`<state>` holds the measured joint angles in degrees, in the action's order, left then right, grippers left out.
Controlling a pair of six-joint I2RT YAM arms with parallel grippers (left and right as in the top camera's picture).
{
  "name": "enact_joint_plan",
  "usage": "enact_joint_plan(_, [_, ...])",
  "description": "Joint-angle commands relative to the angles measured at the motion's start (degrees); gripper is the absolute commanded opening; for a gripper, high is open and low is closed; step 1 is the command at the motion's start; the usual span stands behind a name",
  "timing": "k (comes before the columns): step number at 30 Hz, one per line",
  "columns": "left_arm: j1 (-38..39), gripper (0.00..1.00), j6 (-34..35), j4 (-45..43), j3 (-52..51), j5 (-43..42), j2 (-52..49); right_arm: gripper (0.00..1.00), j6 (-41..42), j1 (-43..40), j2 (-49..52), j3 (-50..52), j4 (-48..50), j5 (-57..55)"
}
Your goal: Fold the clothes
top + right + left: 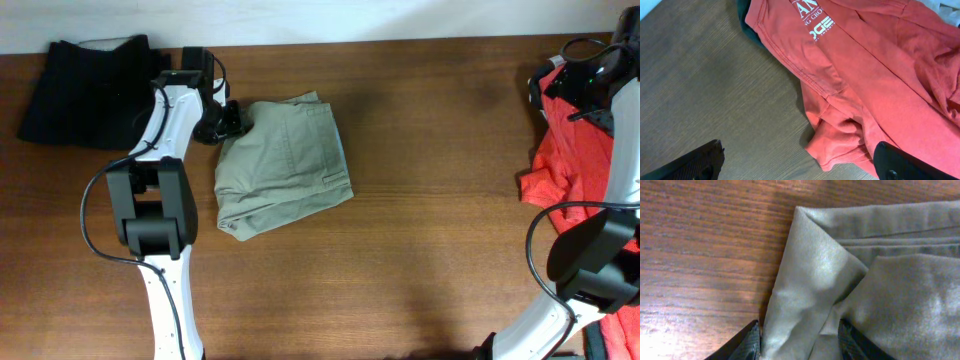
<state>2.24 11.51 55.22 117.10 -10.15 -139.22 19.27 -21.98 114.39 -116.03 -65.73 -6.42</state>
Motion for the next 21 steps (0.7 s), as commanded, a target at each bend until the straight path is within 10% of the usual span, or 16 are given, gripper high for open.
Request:
enact_joint_plan(1, [0.37, 0.36, -0.90, -0.31, 0.04, -1.46, -2.82, 0.99, 0.33, 0.15, -0.35, -0.28, -0.02, -0.48])
enact_joint_plan(3, [0.37, 0.01, -0.90, -0.37, 0.04, -1.44, -3.30, 0.99, 0.33, 0.15, -0.35, -0.28, -0.02, -0.48])
enact_joint_plan(21, [0.81, 0.01, 6.62, 15.82, 10.69, 19.65, -0.04, 0.99, 0.33, 0.15, -0.35, -0.28, -0.02, -0.48])
